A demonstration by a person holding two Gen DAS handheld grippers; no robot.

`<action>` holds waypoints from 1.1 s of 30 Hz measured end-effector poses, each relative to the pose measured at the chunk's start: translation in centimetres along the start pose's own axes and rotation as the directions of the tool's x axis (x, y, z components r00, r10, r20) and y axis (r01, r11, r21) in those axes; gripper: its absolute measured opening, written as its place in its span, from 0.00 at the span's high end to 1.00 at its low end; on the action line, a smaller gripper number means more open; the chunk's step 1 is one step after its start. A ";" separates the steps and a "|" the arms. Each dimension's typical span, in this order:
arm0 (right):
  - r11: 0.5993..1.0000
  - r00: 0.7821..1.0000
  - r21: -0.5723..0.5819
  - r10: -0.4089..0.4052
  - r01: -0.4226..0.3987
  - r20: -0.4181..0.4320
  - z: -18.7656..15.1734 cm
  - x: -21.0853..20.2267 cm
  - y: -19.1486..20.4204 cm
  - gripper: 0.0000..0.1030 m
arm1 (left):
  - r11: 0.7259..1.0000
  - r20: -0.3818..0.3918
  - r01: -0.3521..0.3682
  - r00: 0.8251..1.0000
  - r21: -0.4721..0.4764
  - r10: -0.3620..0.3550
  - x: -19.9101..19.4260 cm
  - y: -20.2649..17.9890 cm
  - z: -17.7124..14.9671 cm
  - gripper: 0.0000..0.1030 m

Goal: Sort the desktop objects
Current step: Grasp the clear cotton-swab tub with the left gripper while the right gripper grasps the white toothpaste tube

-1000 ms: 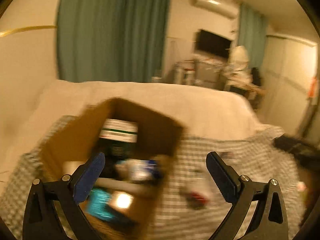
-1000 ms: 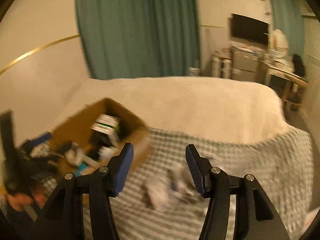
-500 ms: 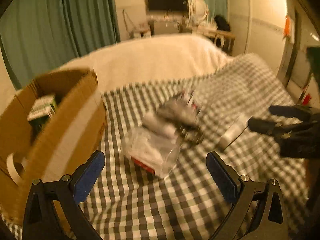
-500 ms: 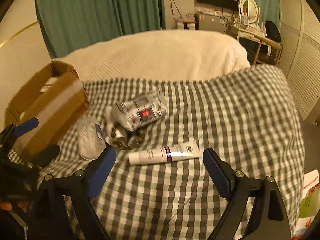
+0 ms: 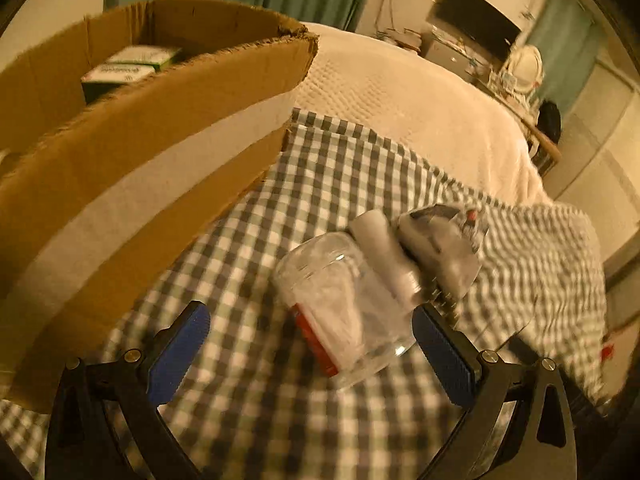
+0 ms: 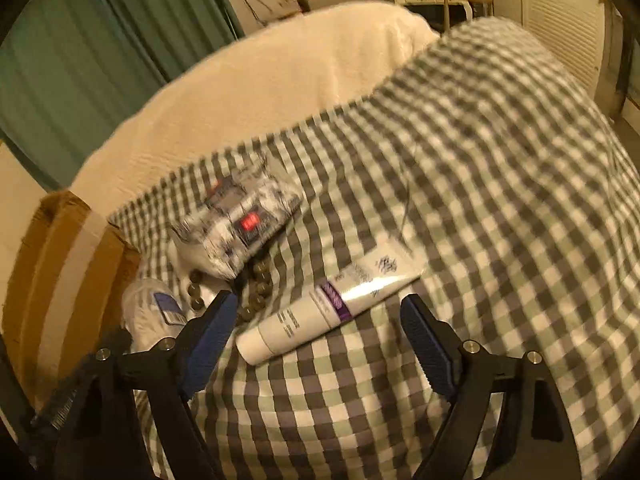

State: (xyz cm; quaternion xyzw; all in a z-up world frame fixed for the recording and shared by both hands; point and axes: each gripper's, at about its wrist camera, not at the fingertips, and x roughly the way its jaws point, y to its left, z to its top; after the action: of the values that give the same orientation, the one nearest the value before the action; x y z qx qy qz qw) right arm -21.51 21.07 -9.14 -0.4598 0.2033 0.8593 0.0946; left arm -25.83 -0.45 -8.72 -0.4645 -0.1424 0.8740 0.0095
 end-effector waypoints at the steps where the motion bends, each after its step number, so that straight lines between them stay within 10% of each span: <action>1: 1.000 1.000 0.000 0.002 -0.002 -0.013 -0.2 0.5 0.2 0.21 | 1.000 -0.016 0.009 1.000 -0.006 -0.009 0.7 -0.3 0.0 0.00; 7: 0.992 0.997 -0.100 -0.077 0.080 0.028 -0.2 2.0 0.9 0.40 | 0.999 -0.145 0.035 0.989 0.025 -0.031 5.1 -0.4 -0.5 0.00; 13: 0.986 0.998 -0.155 -0.061 0.065 0.030 -0.1 0.9 -0.6 0.81 | 0.986 -0.190 0.160 0.971 0.051 -0.148 5.0 0.4 -1.0 0.30; 33: 0.972 0.995 -0.228 0.069 -0.051 0.072 -1.4 -4.9 -0.3 0.81 | 0.972 -0.050 0.151 0.988 0.182 -0.145 -2.6 1.6 -1.8 0.37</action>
State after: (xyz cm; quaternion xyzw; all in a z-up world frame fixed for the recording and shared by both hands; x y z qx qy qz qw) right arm -17.66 20.82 -5.84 -0.4268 0.1140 0.8968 0.0235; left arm -22.72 -1.89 -8.00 -0.4654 -0.0947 0.8718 0.1203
